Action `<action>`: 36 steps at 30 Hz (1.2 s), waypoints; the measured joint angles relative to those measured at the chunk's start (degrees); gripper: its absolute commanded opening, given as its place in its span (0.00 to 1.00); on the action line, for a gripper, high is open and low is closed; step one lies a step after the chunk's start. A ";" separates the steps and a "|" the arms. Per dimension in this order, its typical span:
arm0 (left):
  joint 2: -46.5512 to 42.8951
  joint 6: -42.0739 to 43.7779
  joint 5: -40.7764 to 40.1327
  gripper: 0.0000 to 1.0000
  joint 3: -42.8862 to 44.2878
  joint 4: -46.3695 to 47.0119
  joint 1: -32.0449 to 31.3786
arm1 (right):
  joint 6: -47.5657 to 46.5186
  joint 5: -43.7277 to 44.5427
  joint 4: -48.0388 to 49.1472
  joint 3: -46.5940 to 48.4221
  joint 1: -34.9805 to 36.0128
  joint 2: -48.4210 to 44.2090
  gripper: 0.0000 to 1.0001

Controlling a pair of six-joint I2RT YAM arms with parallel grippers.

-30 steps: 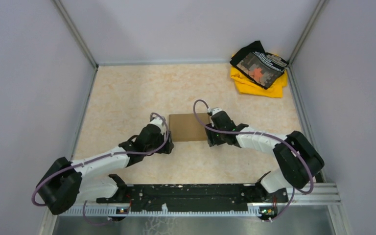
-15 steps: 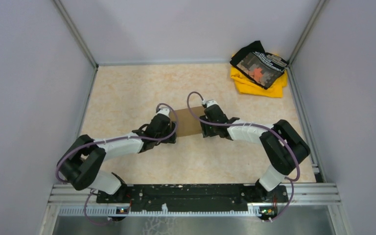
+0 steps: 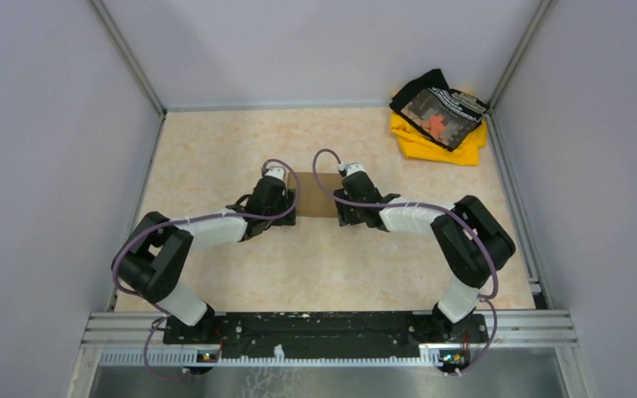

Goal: Fold the paper box

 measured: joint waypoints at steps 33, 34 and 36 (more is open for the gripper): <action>-37.42 -1.20 -4.24 0.99 1.73 -18.23 5.11 | -4.00 -2.08 -12.09 -5.07 -4.59 -48.04 0.99; -37.73 -0.46 -4.87 0.99 1.14 -16.50 6.19 | -4.11 -2.32 -11.23 -5.07 -7.23 -48.59 0.99; -38.53 1.88 -6.56 0.99 -1.27 -12.22 8.31 | -4.07 -3.04 -9.16 -5.22 -14.01 -48.85 0.99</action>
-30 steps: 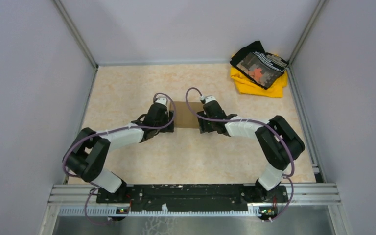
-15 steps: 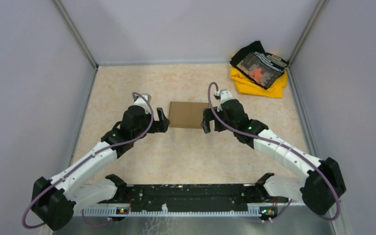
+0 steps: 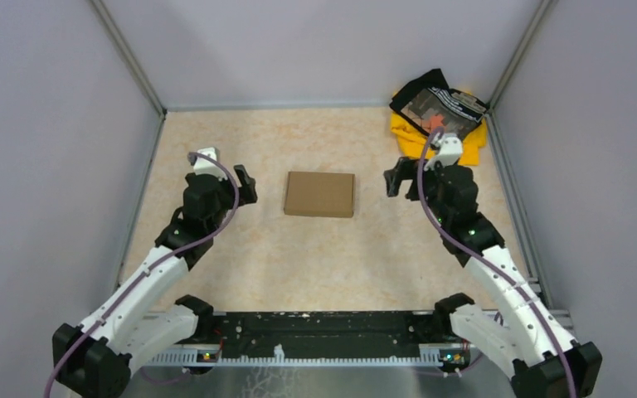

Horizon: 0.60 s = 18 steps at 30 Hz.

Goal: Fold the paper box

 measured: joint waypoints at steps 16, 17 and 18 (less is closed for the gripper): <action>-14.97 15.02 -2.91 0.99 -38.58 35.76 10.69 | -2.01 6.58 19.76 -24.20 -13.22 -0.02 0.99; -13.16 15.91 -2.29 0.99 -39.69 38.84 11.15 | -2.25 7.34 22.12 -26.18 -13.20 -0.04 0.99; -11.78 16.41 -1.77 0.99 -39.82 40.22 11.45 | -2.54 8.02 23.91 -27.78 -13.22 -0.15 0.99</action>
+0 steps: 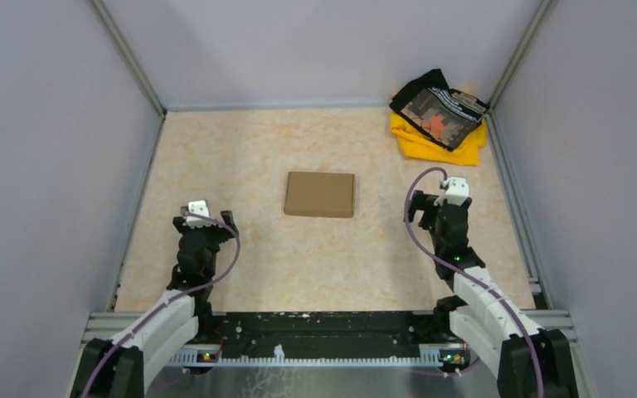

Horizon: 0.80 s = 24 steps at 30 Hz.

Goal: Fold the paper box

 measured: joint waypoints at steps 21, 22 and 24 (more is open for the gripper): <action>42.21 5.18 13.11 0.99 11.08 31.85 9.84 | -10.05 11.85 45.62 -14.82 -0.09 18.27 0.99; 43.56 5.62 13.77 0.99 11.08 33.05 10.05 | -10.69 12.20 47.04 -14.73 -0.09 20.57 0.99; 45.66 5.92 14.60 0.99 11.08 34.47 10.14 | -11.82 12.98 49.57 -14.73 -0.09 23.39 0.99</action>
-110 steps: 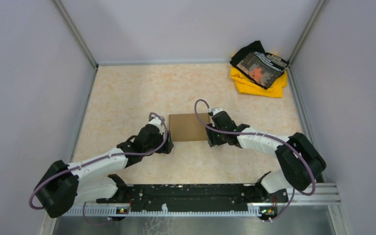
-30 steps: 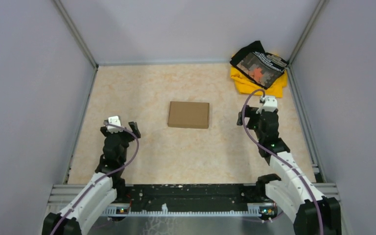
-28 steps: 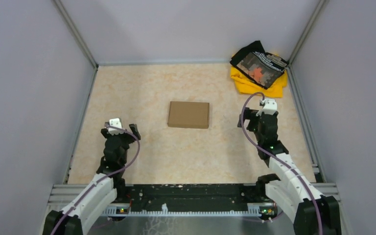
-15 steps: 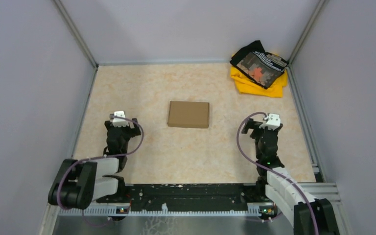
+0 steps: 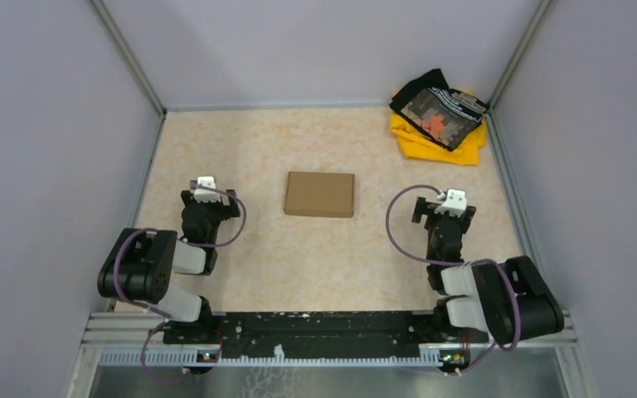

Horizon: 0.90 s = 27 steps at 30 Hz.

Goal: Fold the paper box

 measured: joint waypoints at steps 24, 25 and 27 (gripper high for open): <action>4.61 1.11 2.29 0.99 2.60 3.50 0.35 | -2.16 -7.30 10.10 5.60 -4.46 14.23 0.99; 4.61 1.11 2.29 0.99 2.60 3.48 0.35 | -2.16 -7.39 9.97 5.62 -4.46 14.23 0.99; 4.61 1.11 2.29 0.99 2.60 3.48 0.35 | -2.16 -7.56 9.75 5.62 -4.46 14.23 0.99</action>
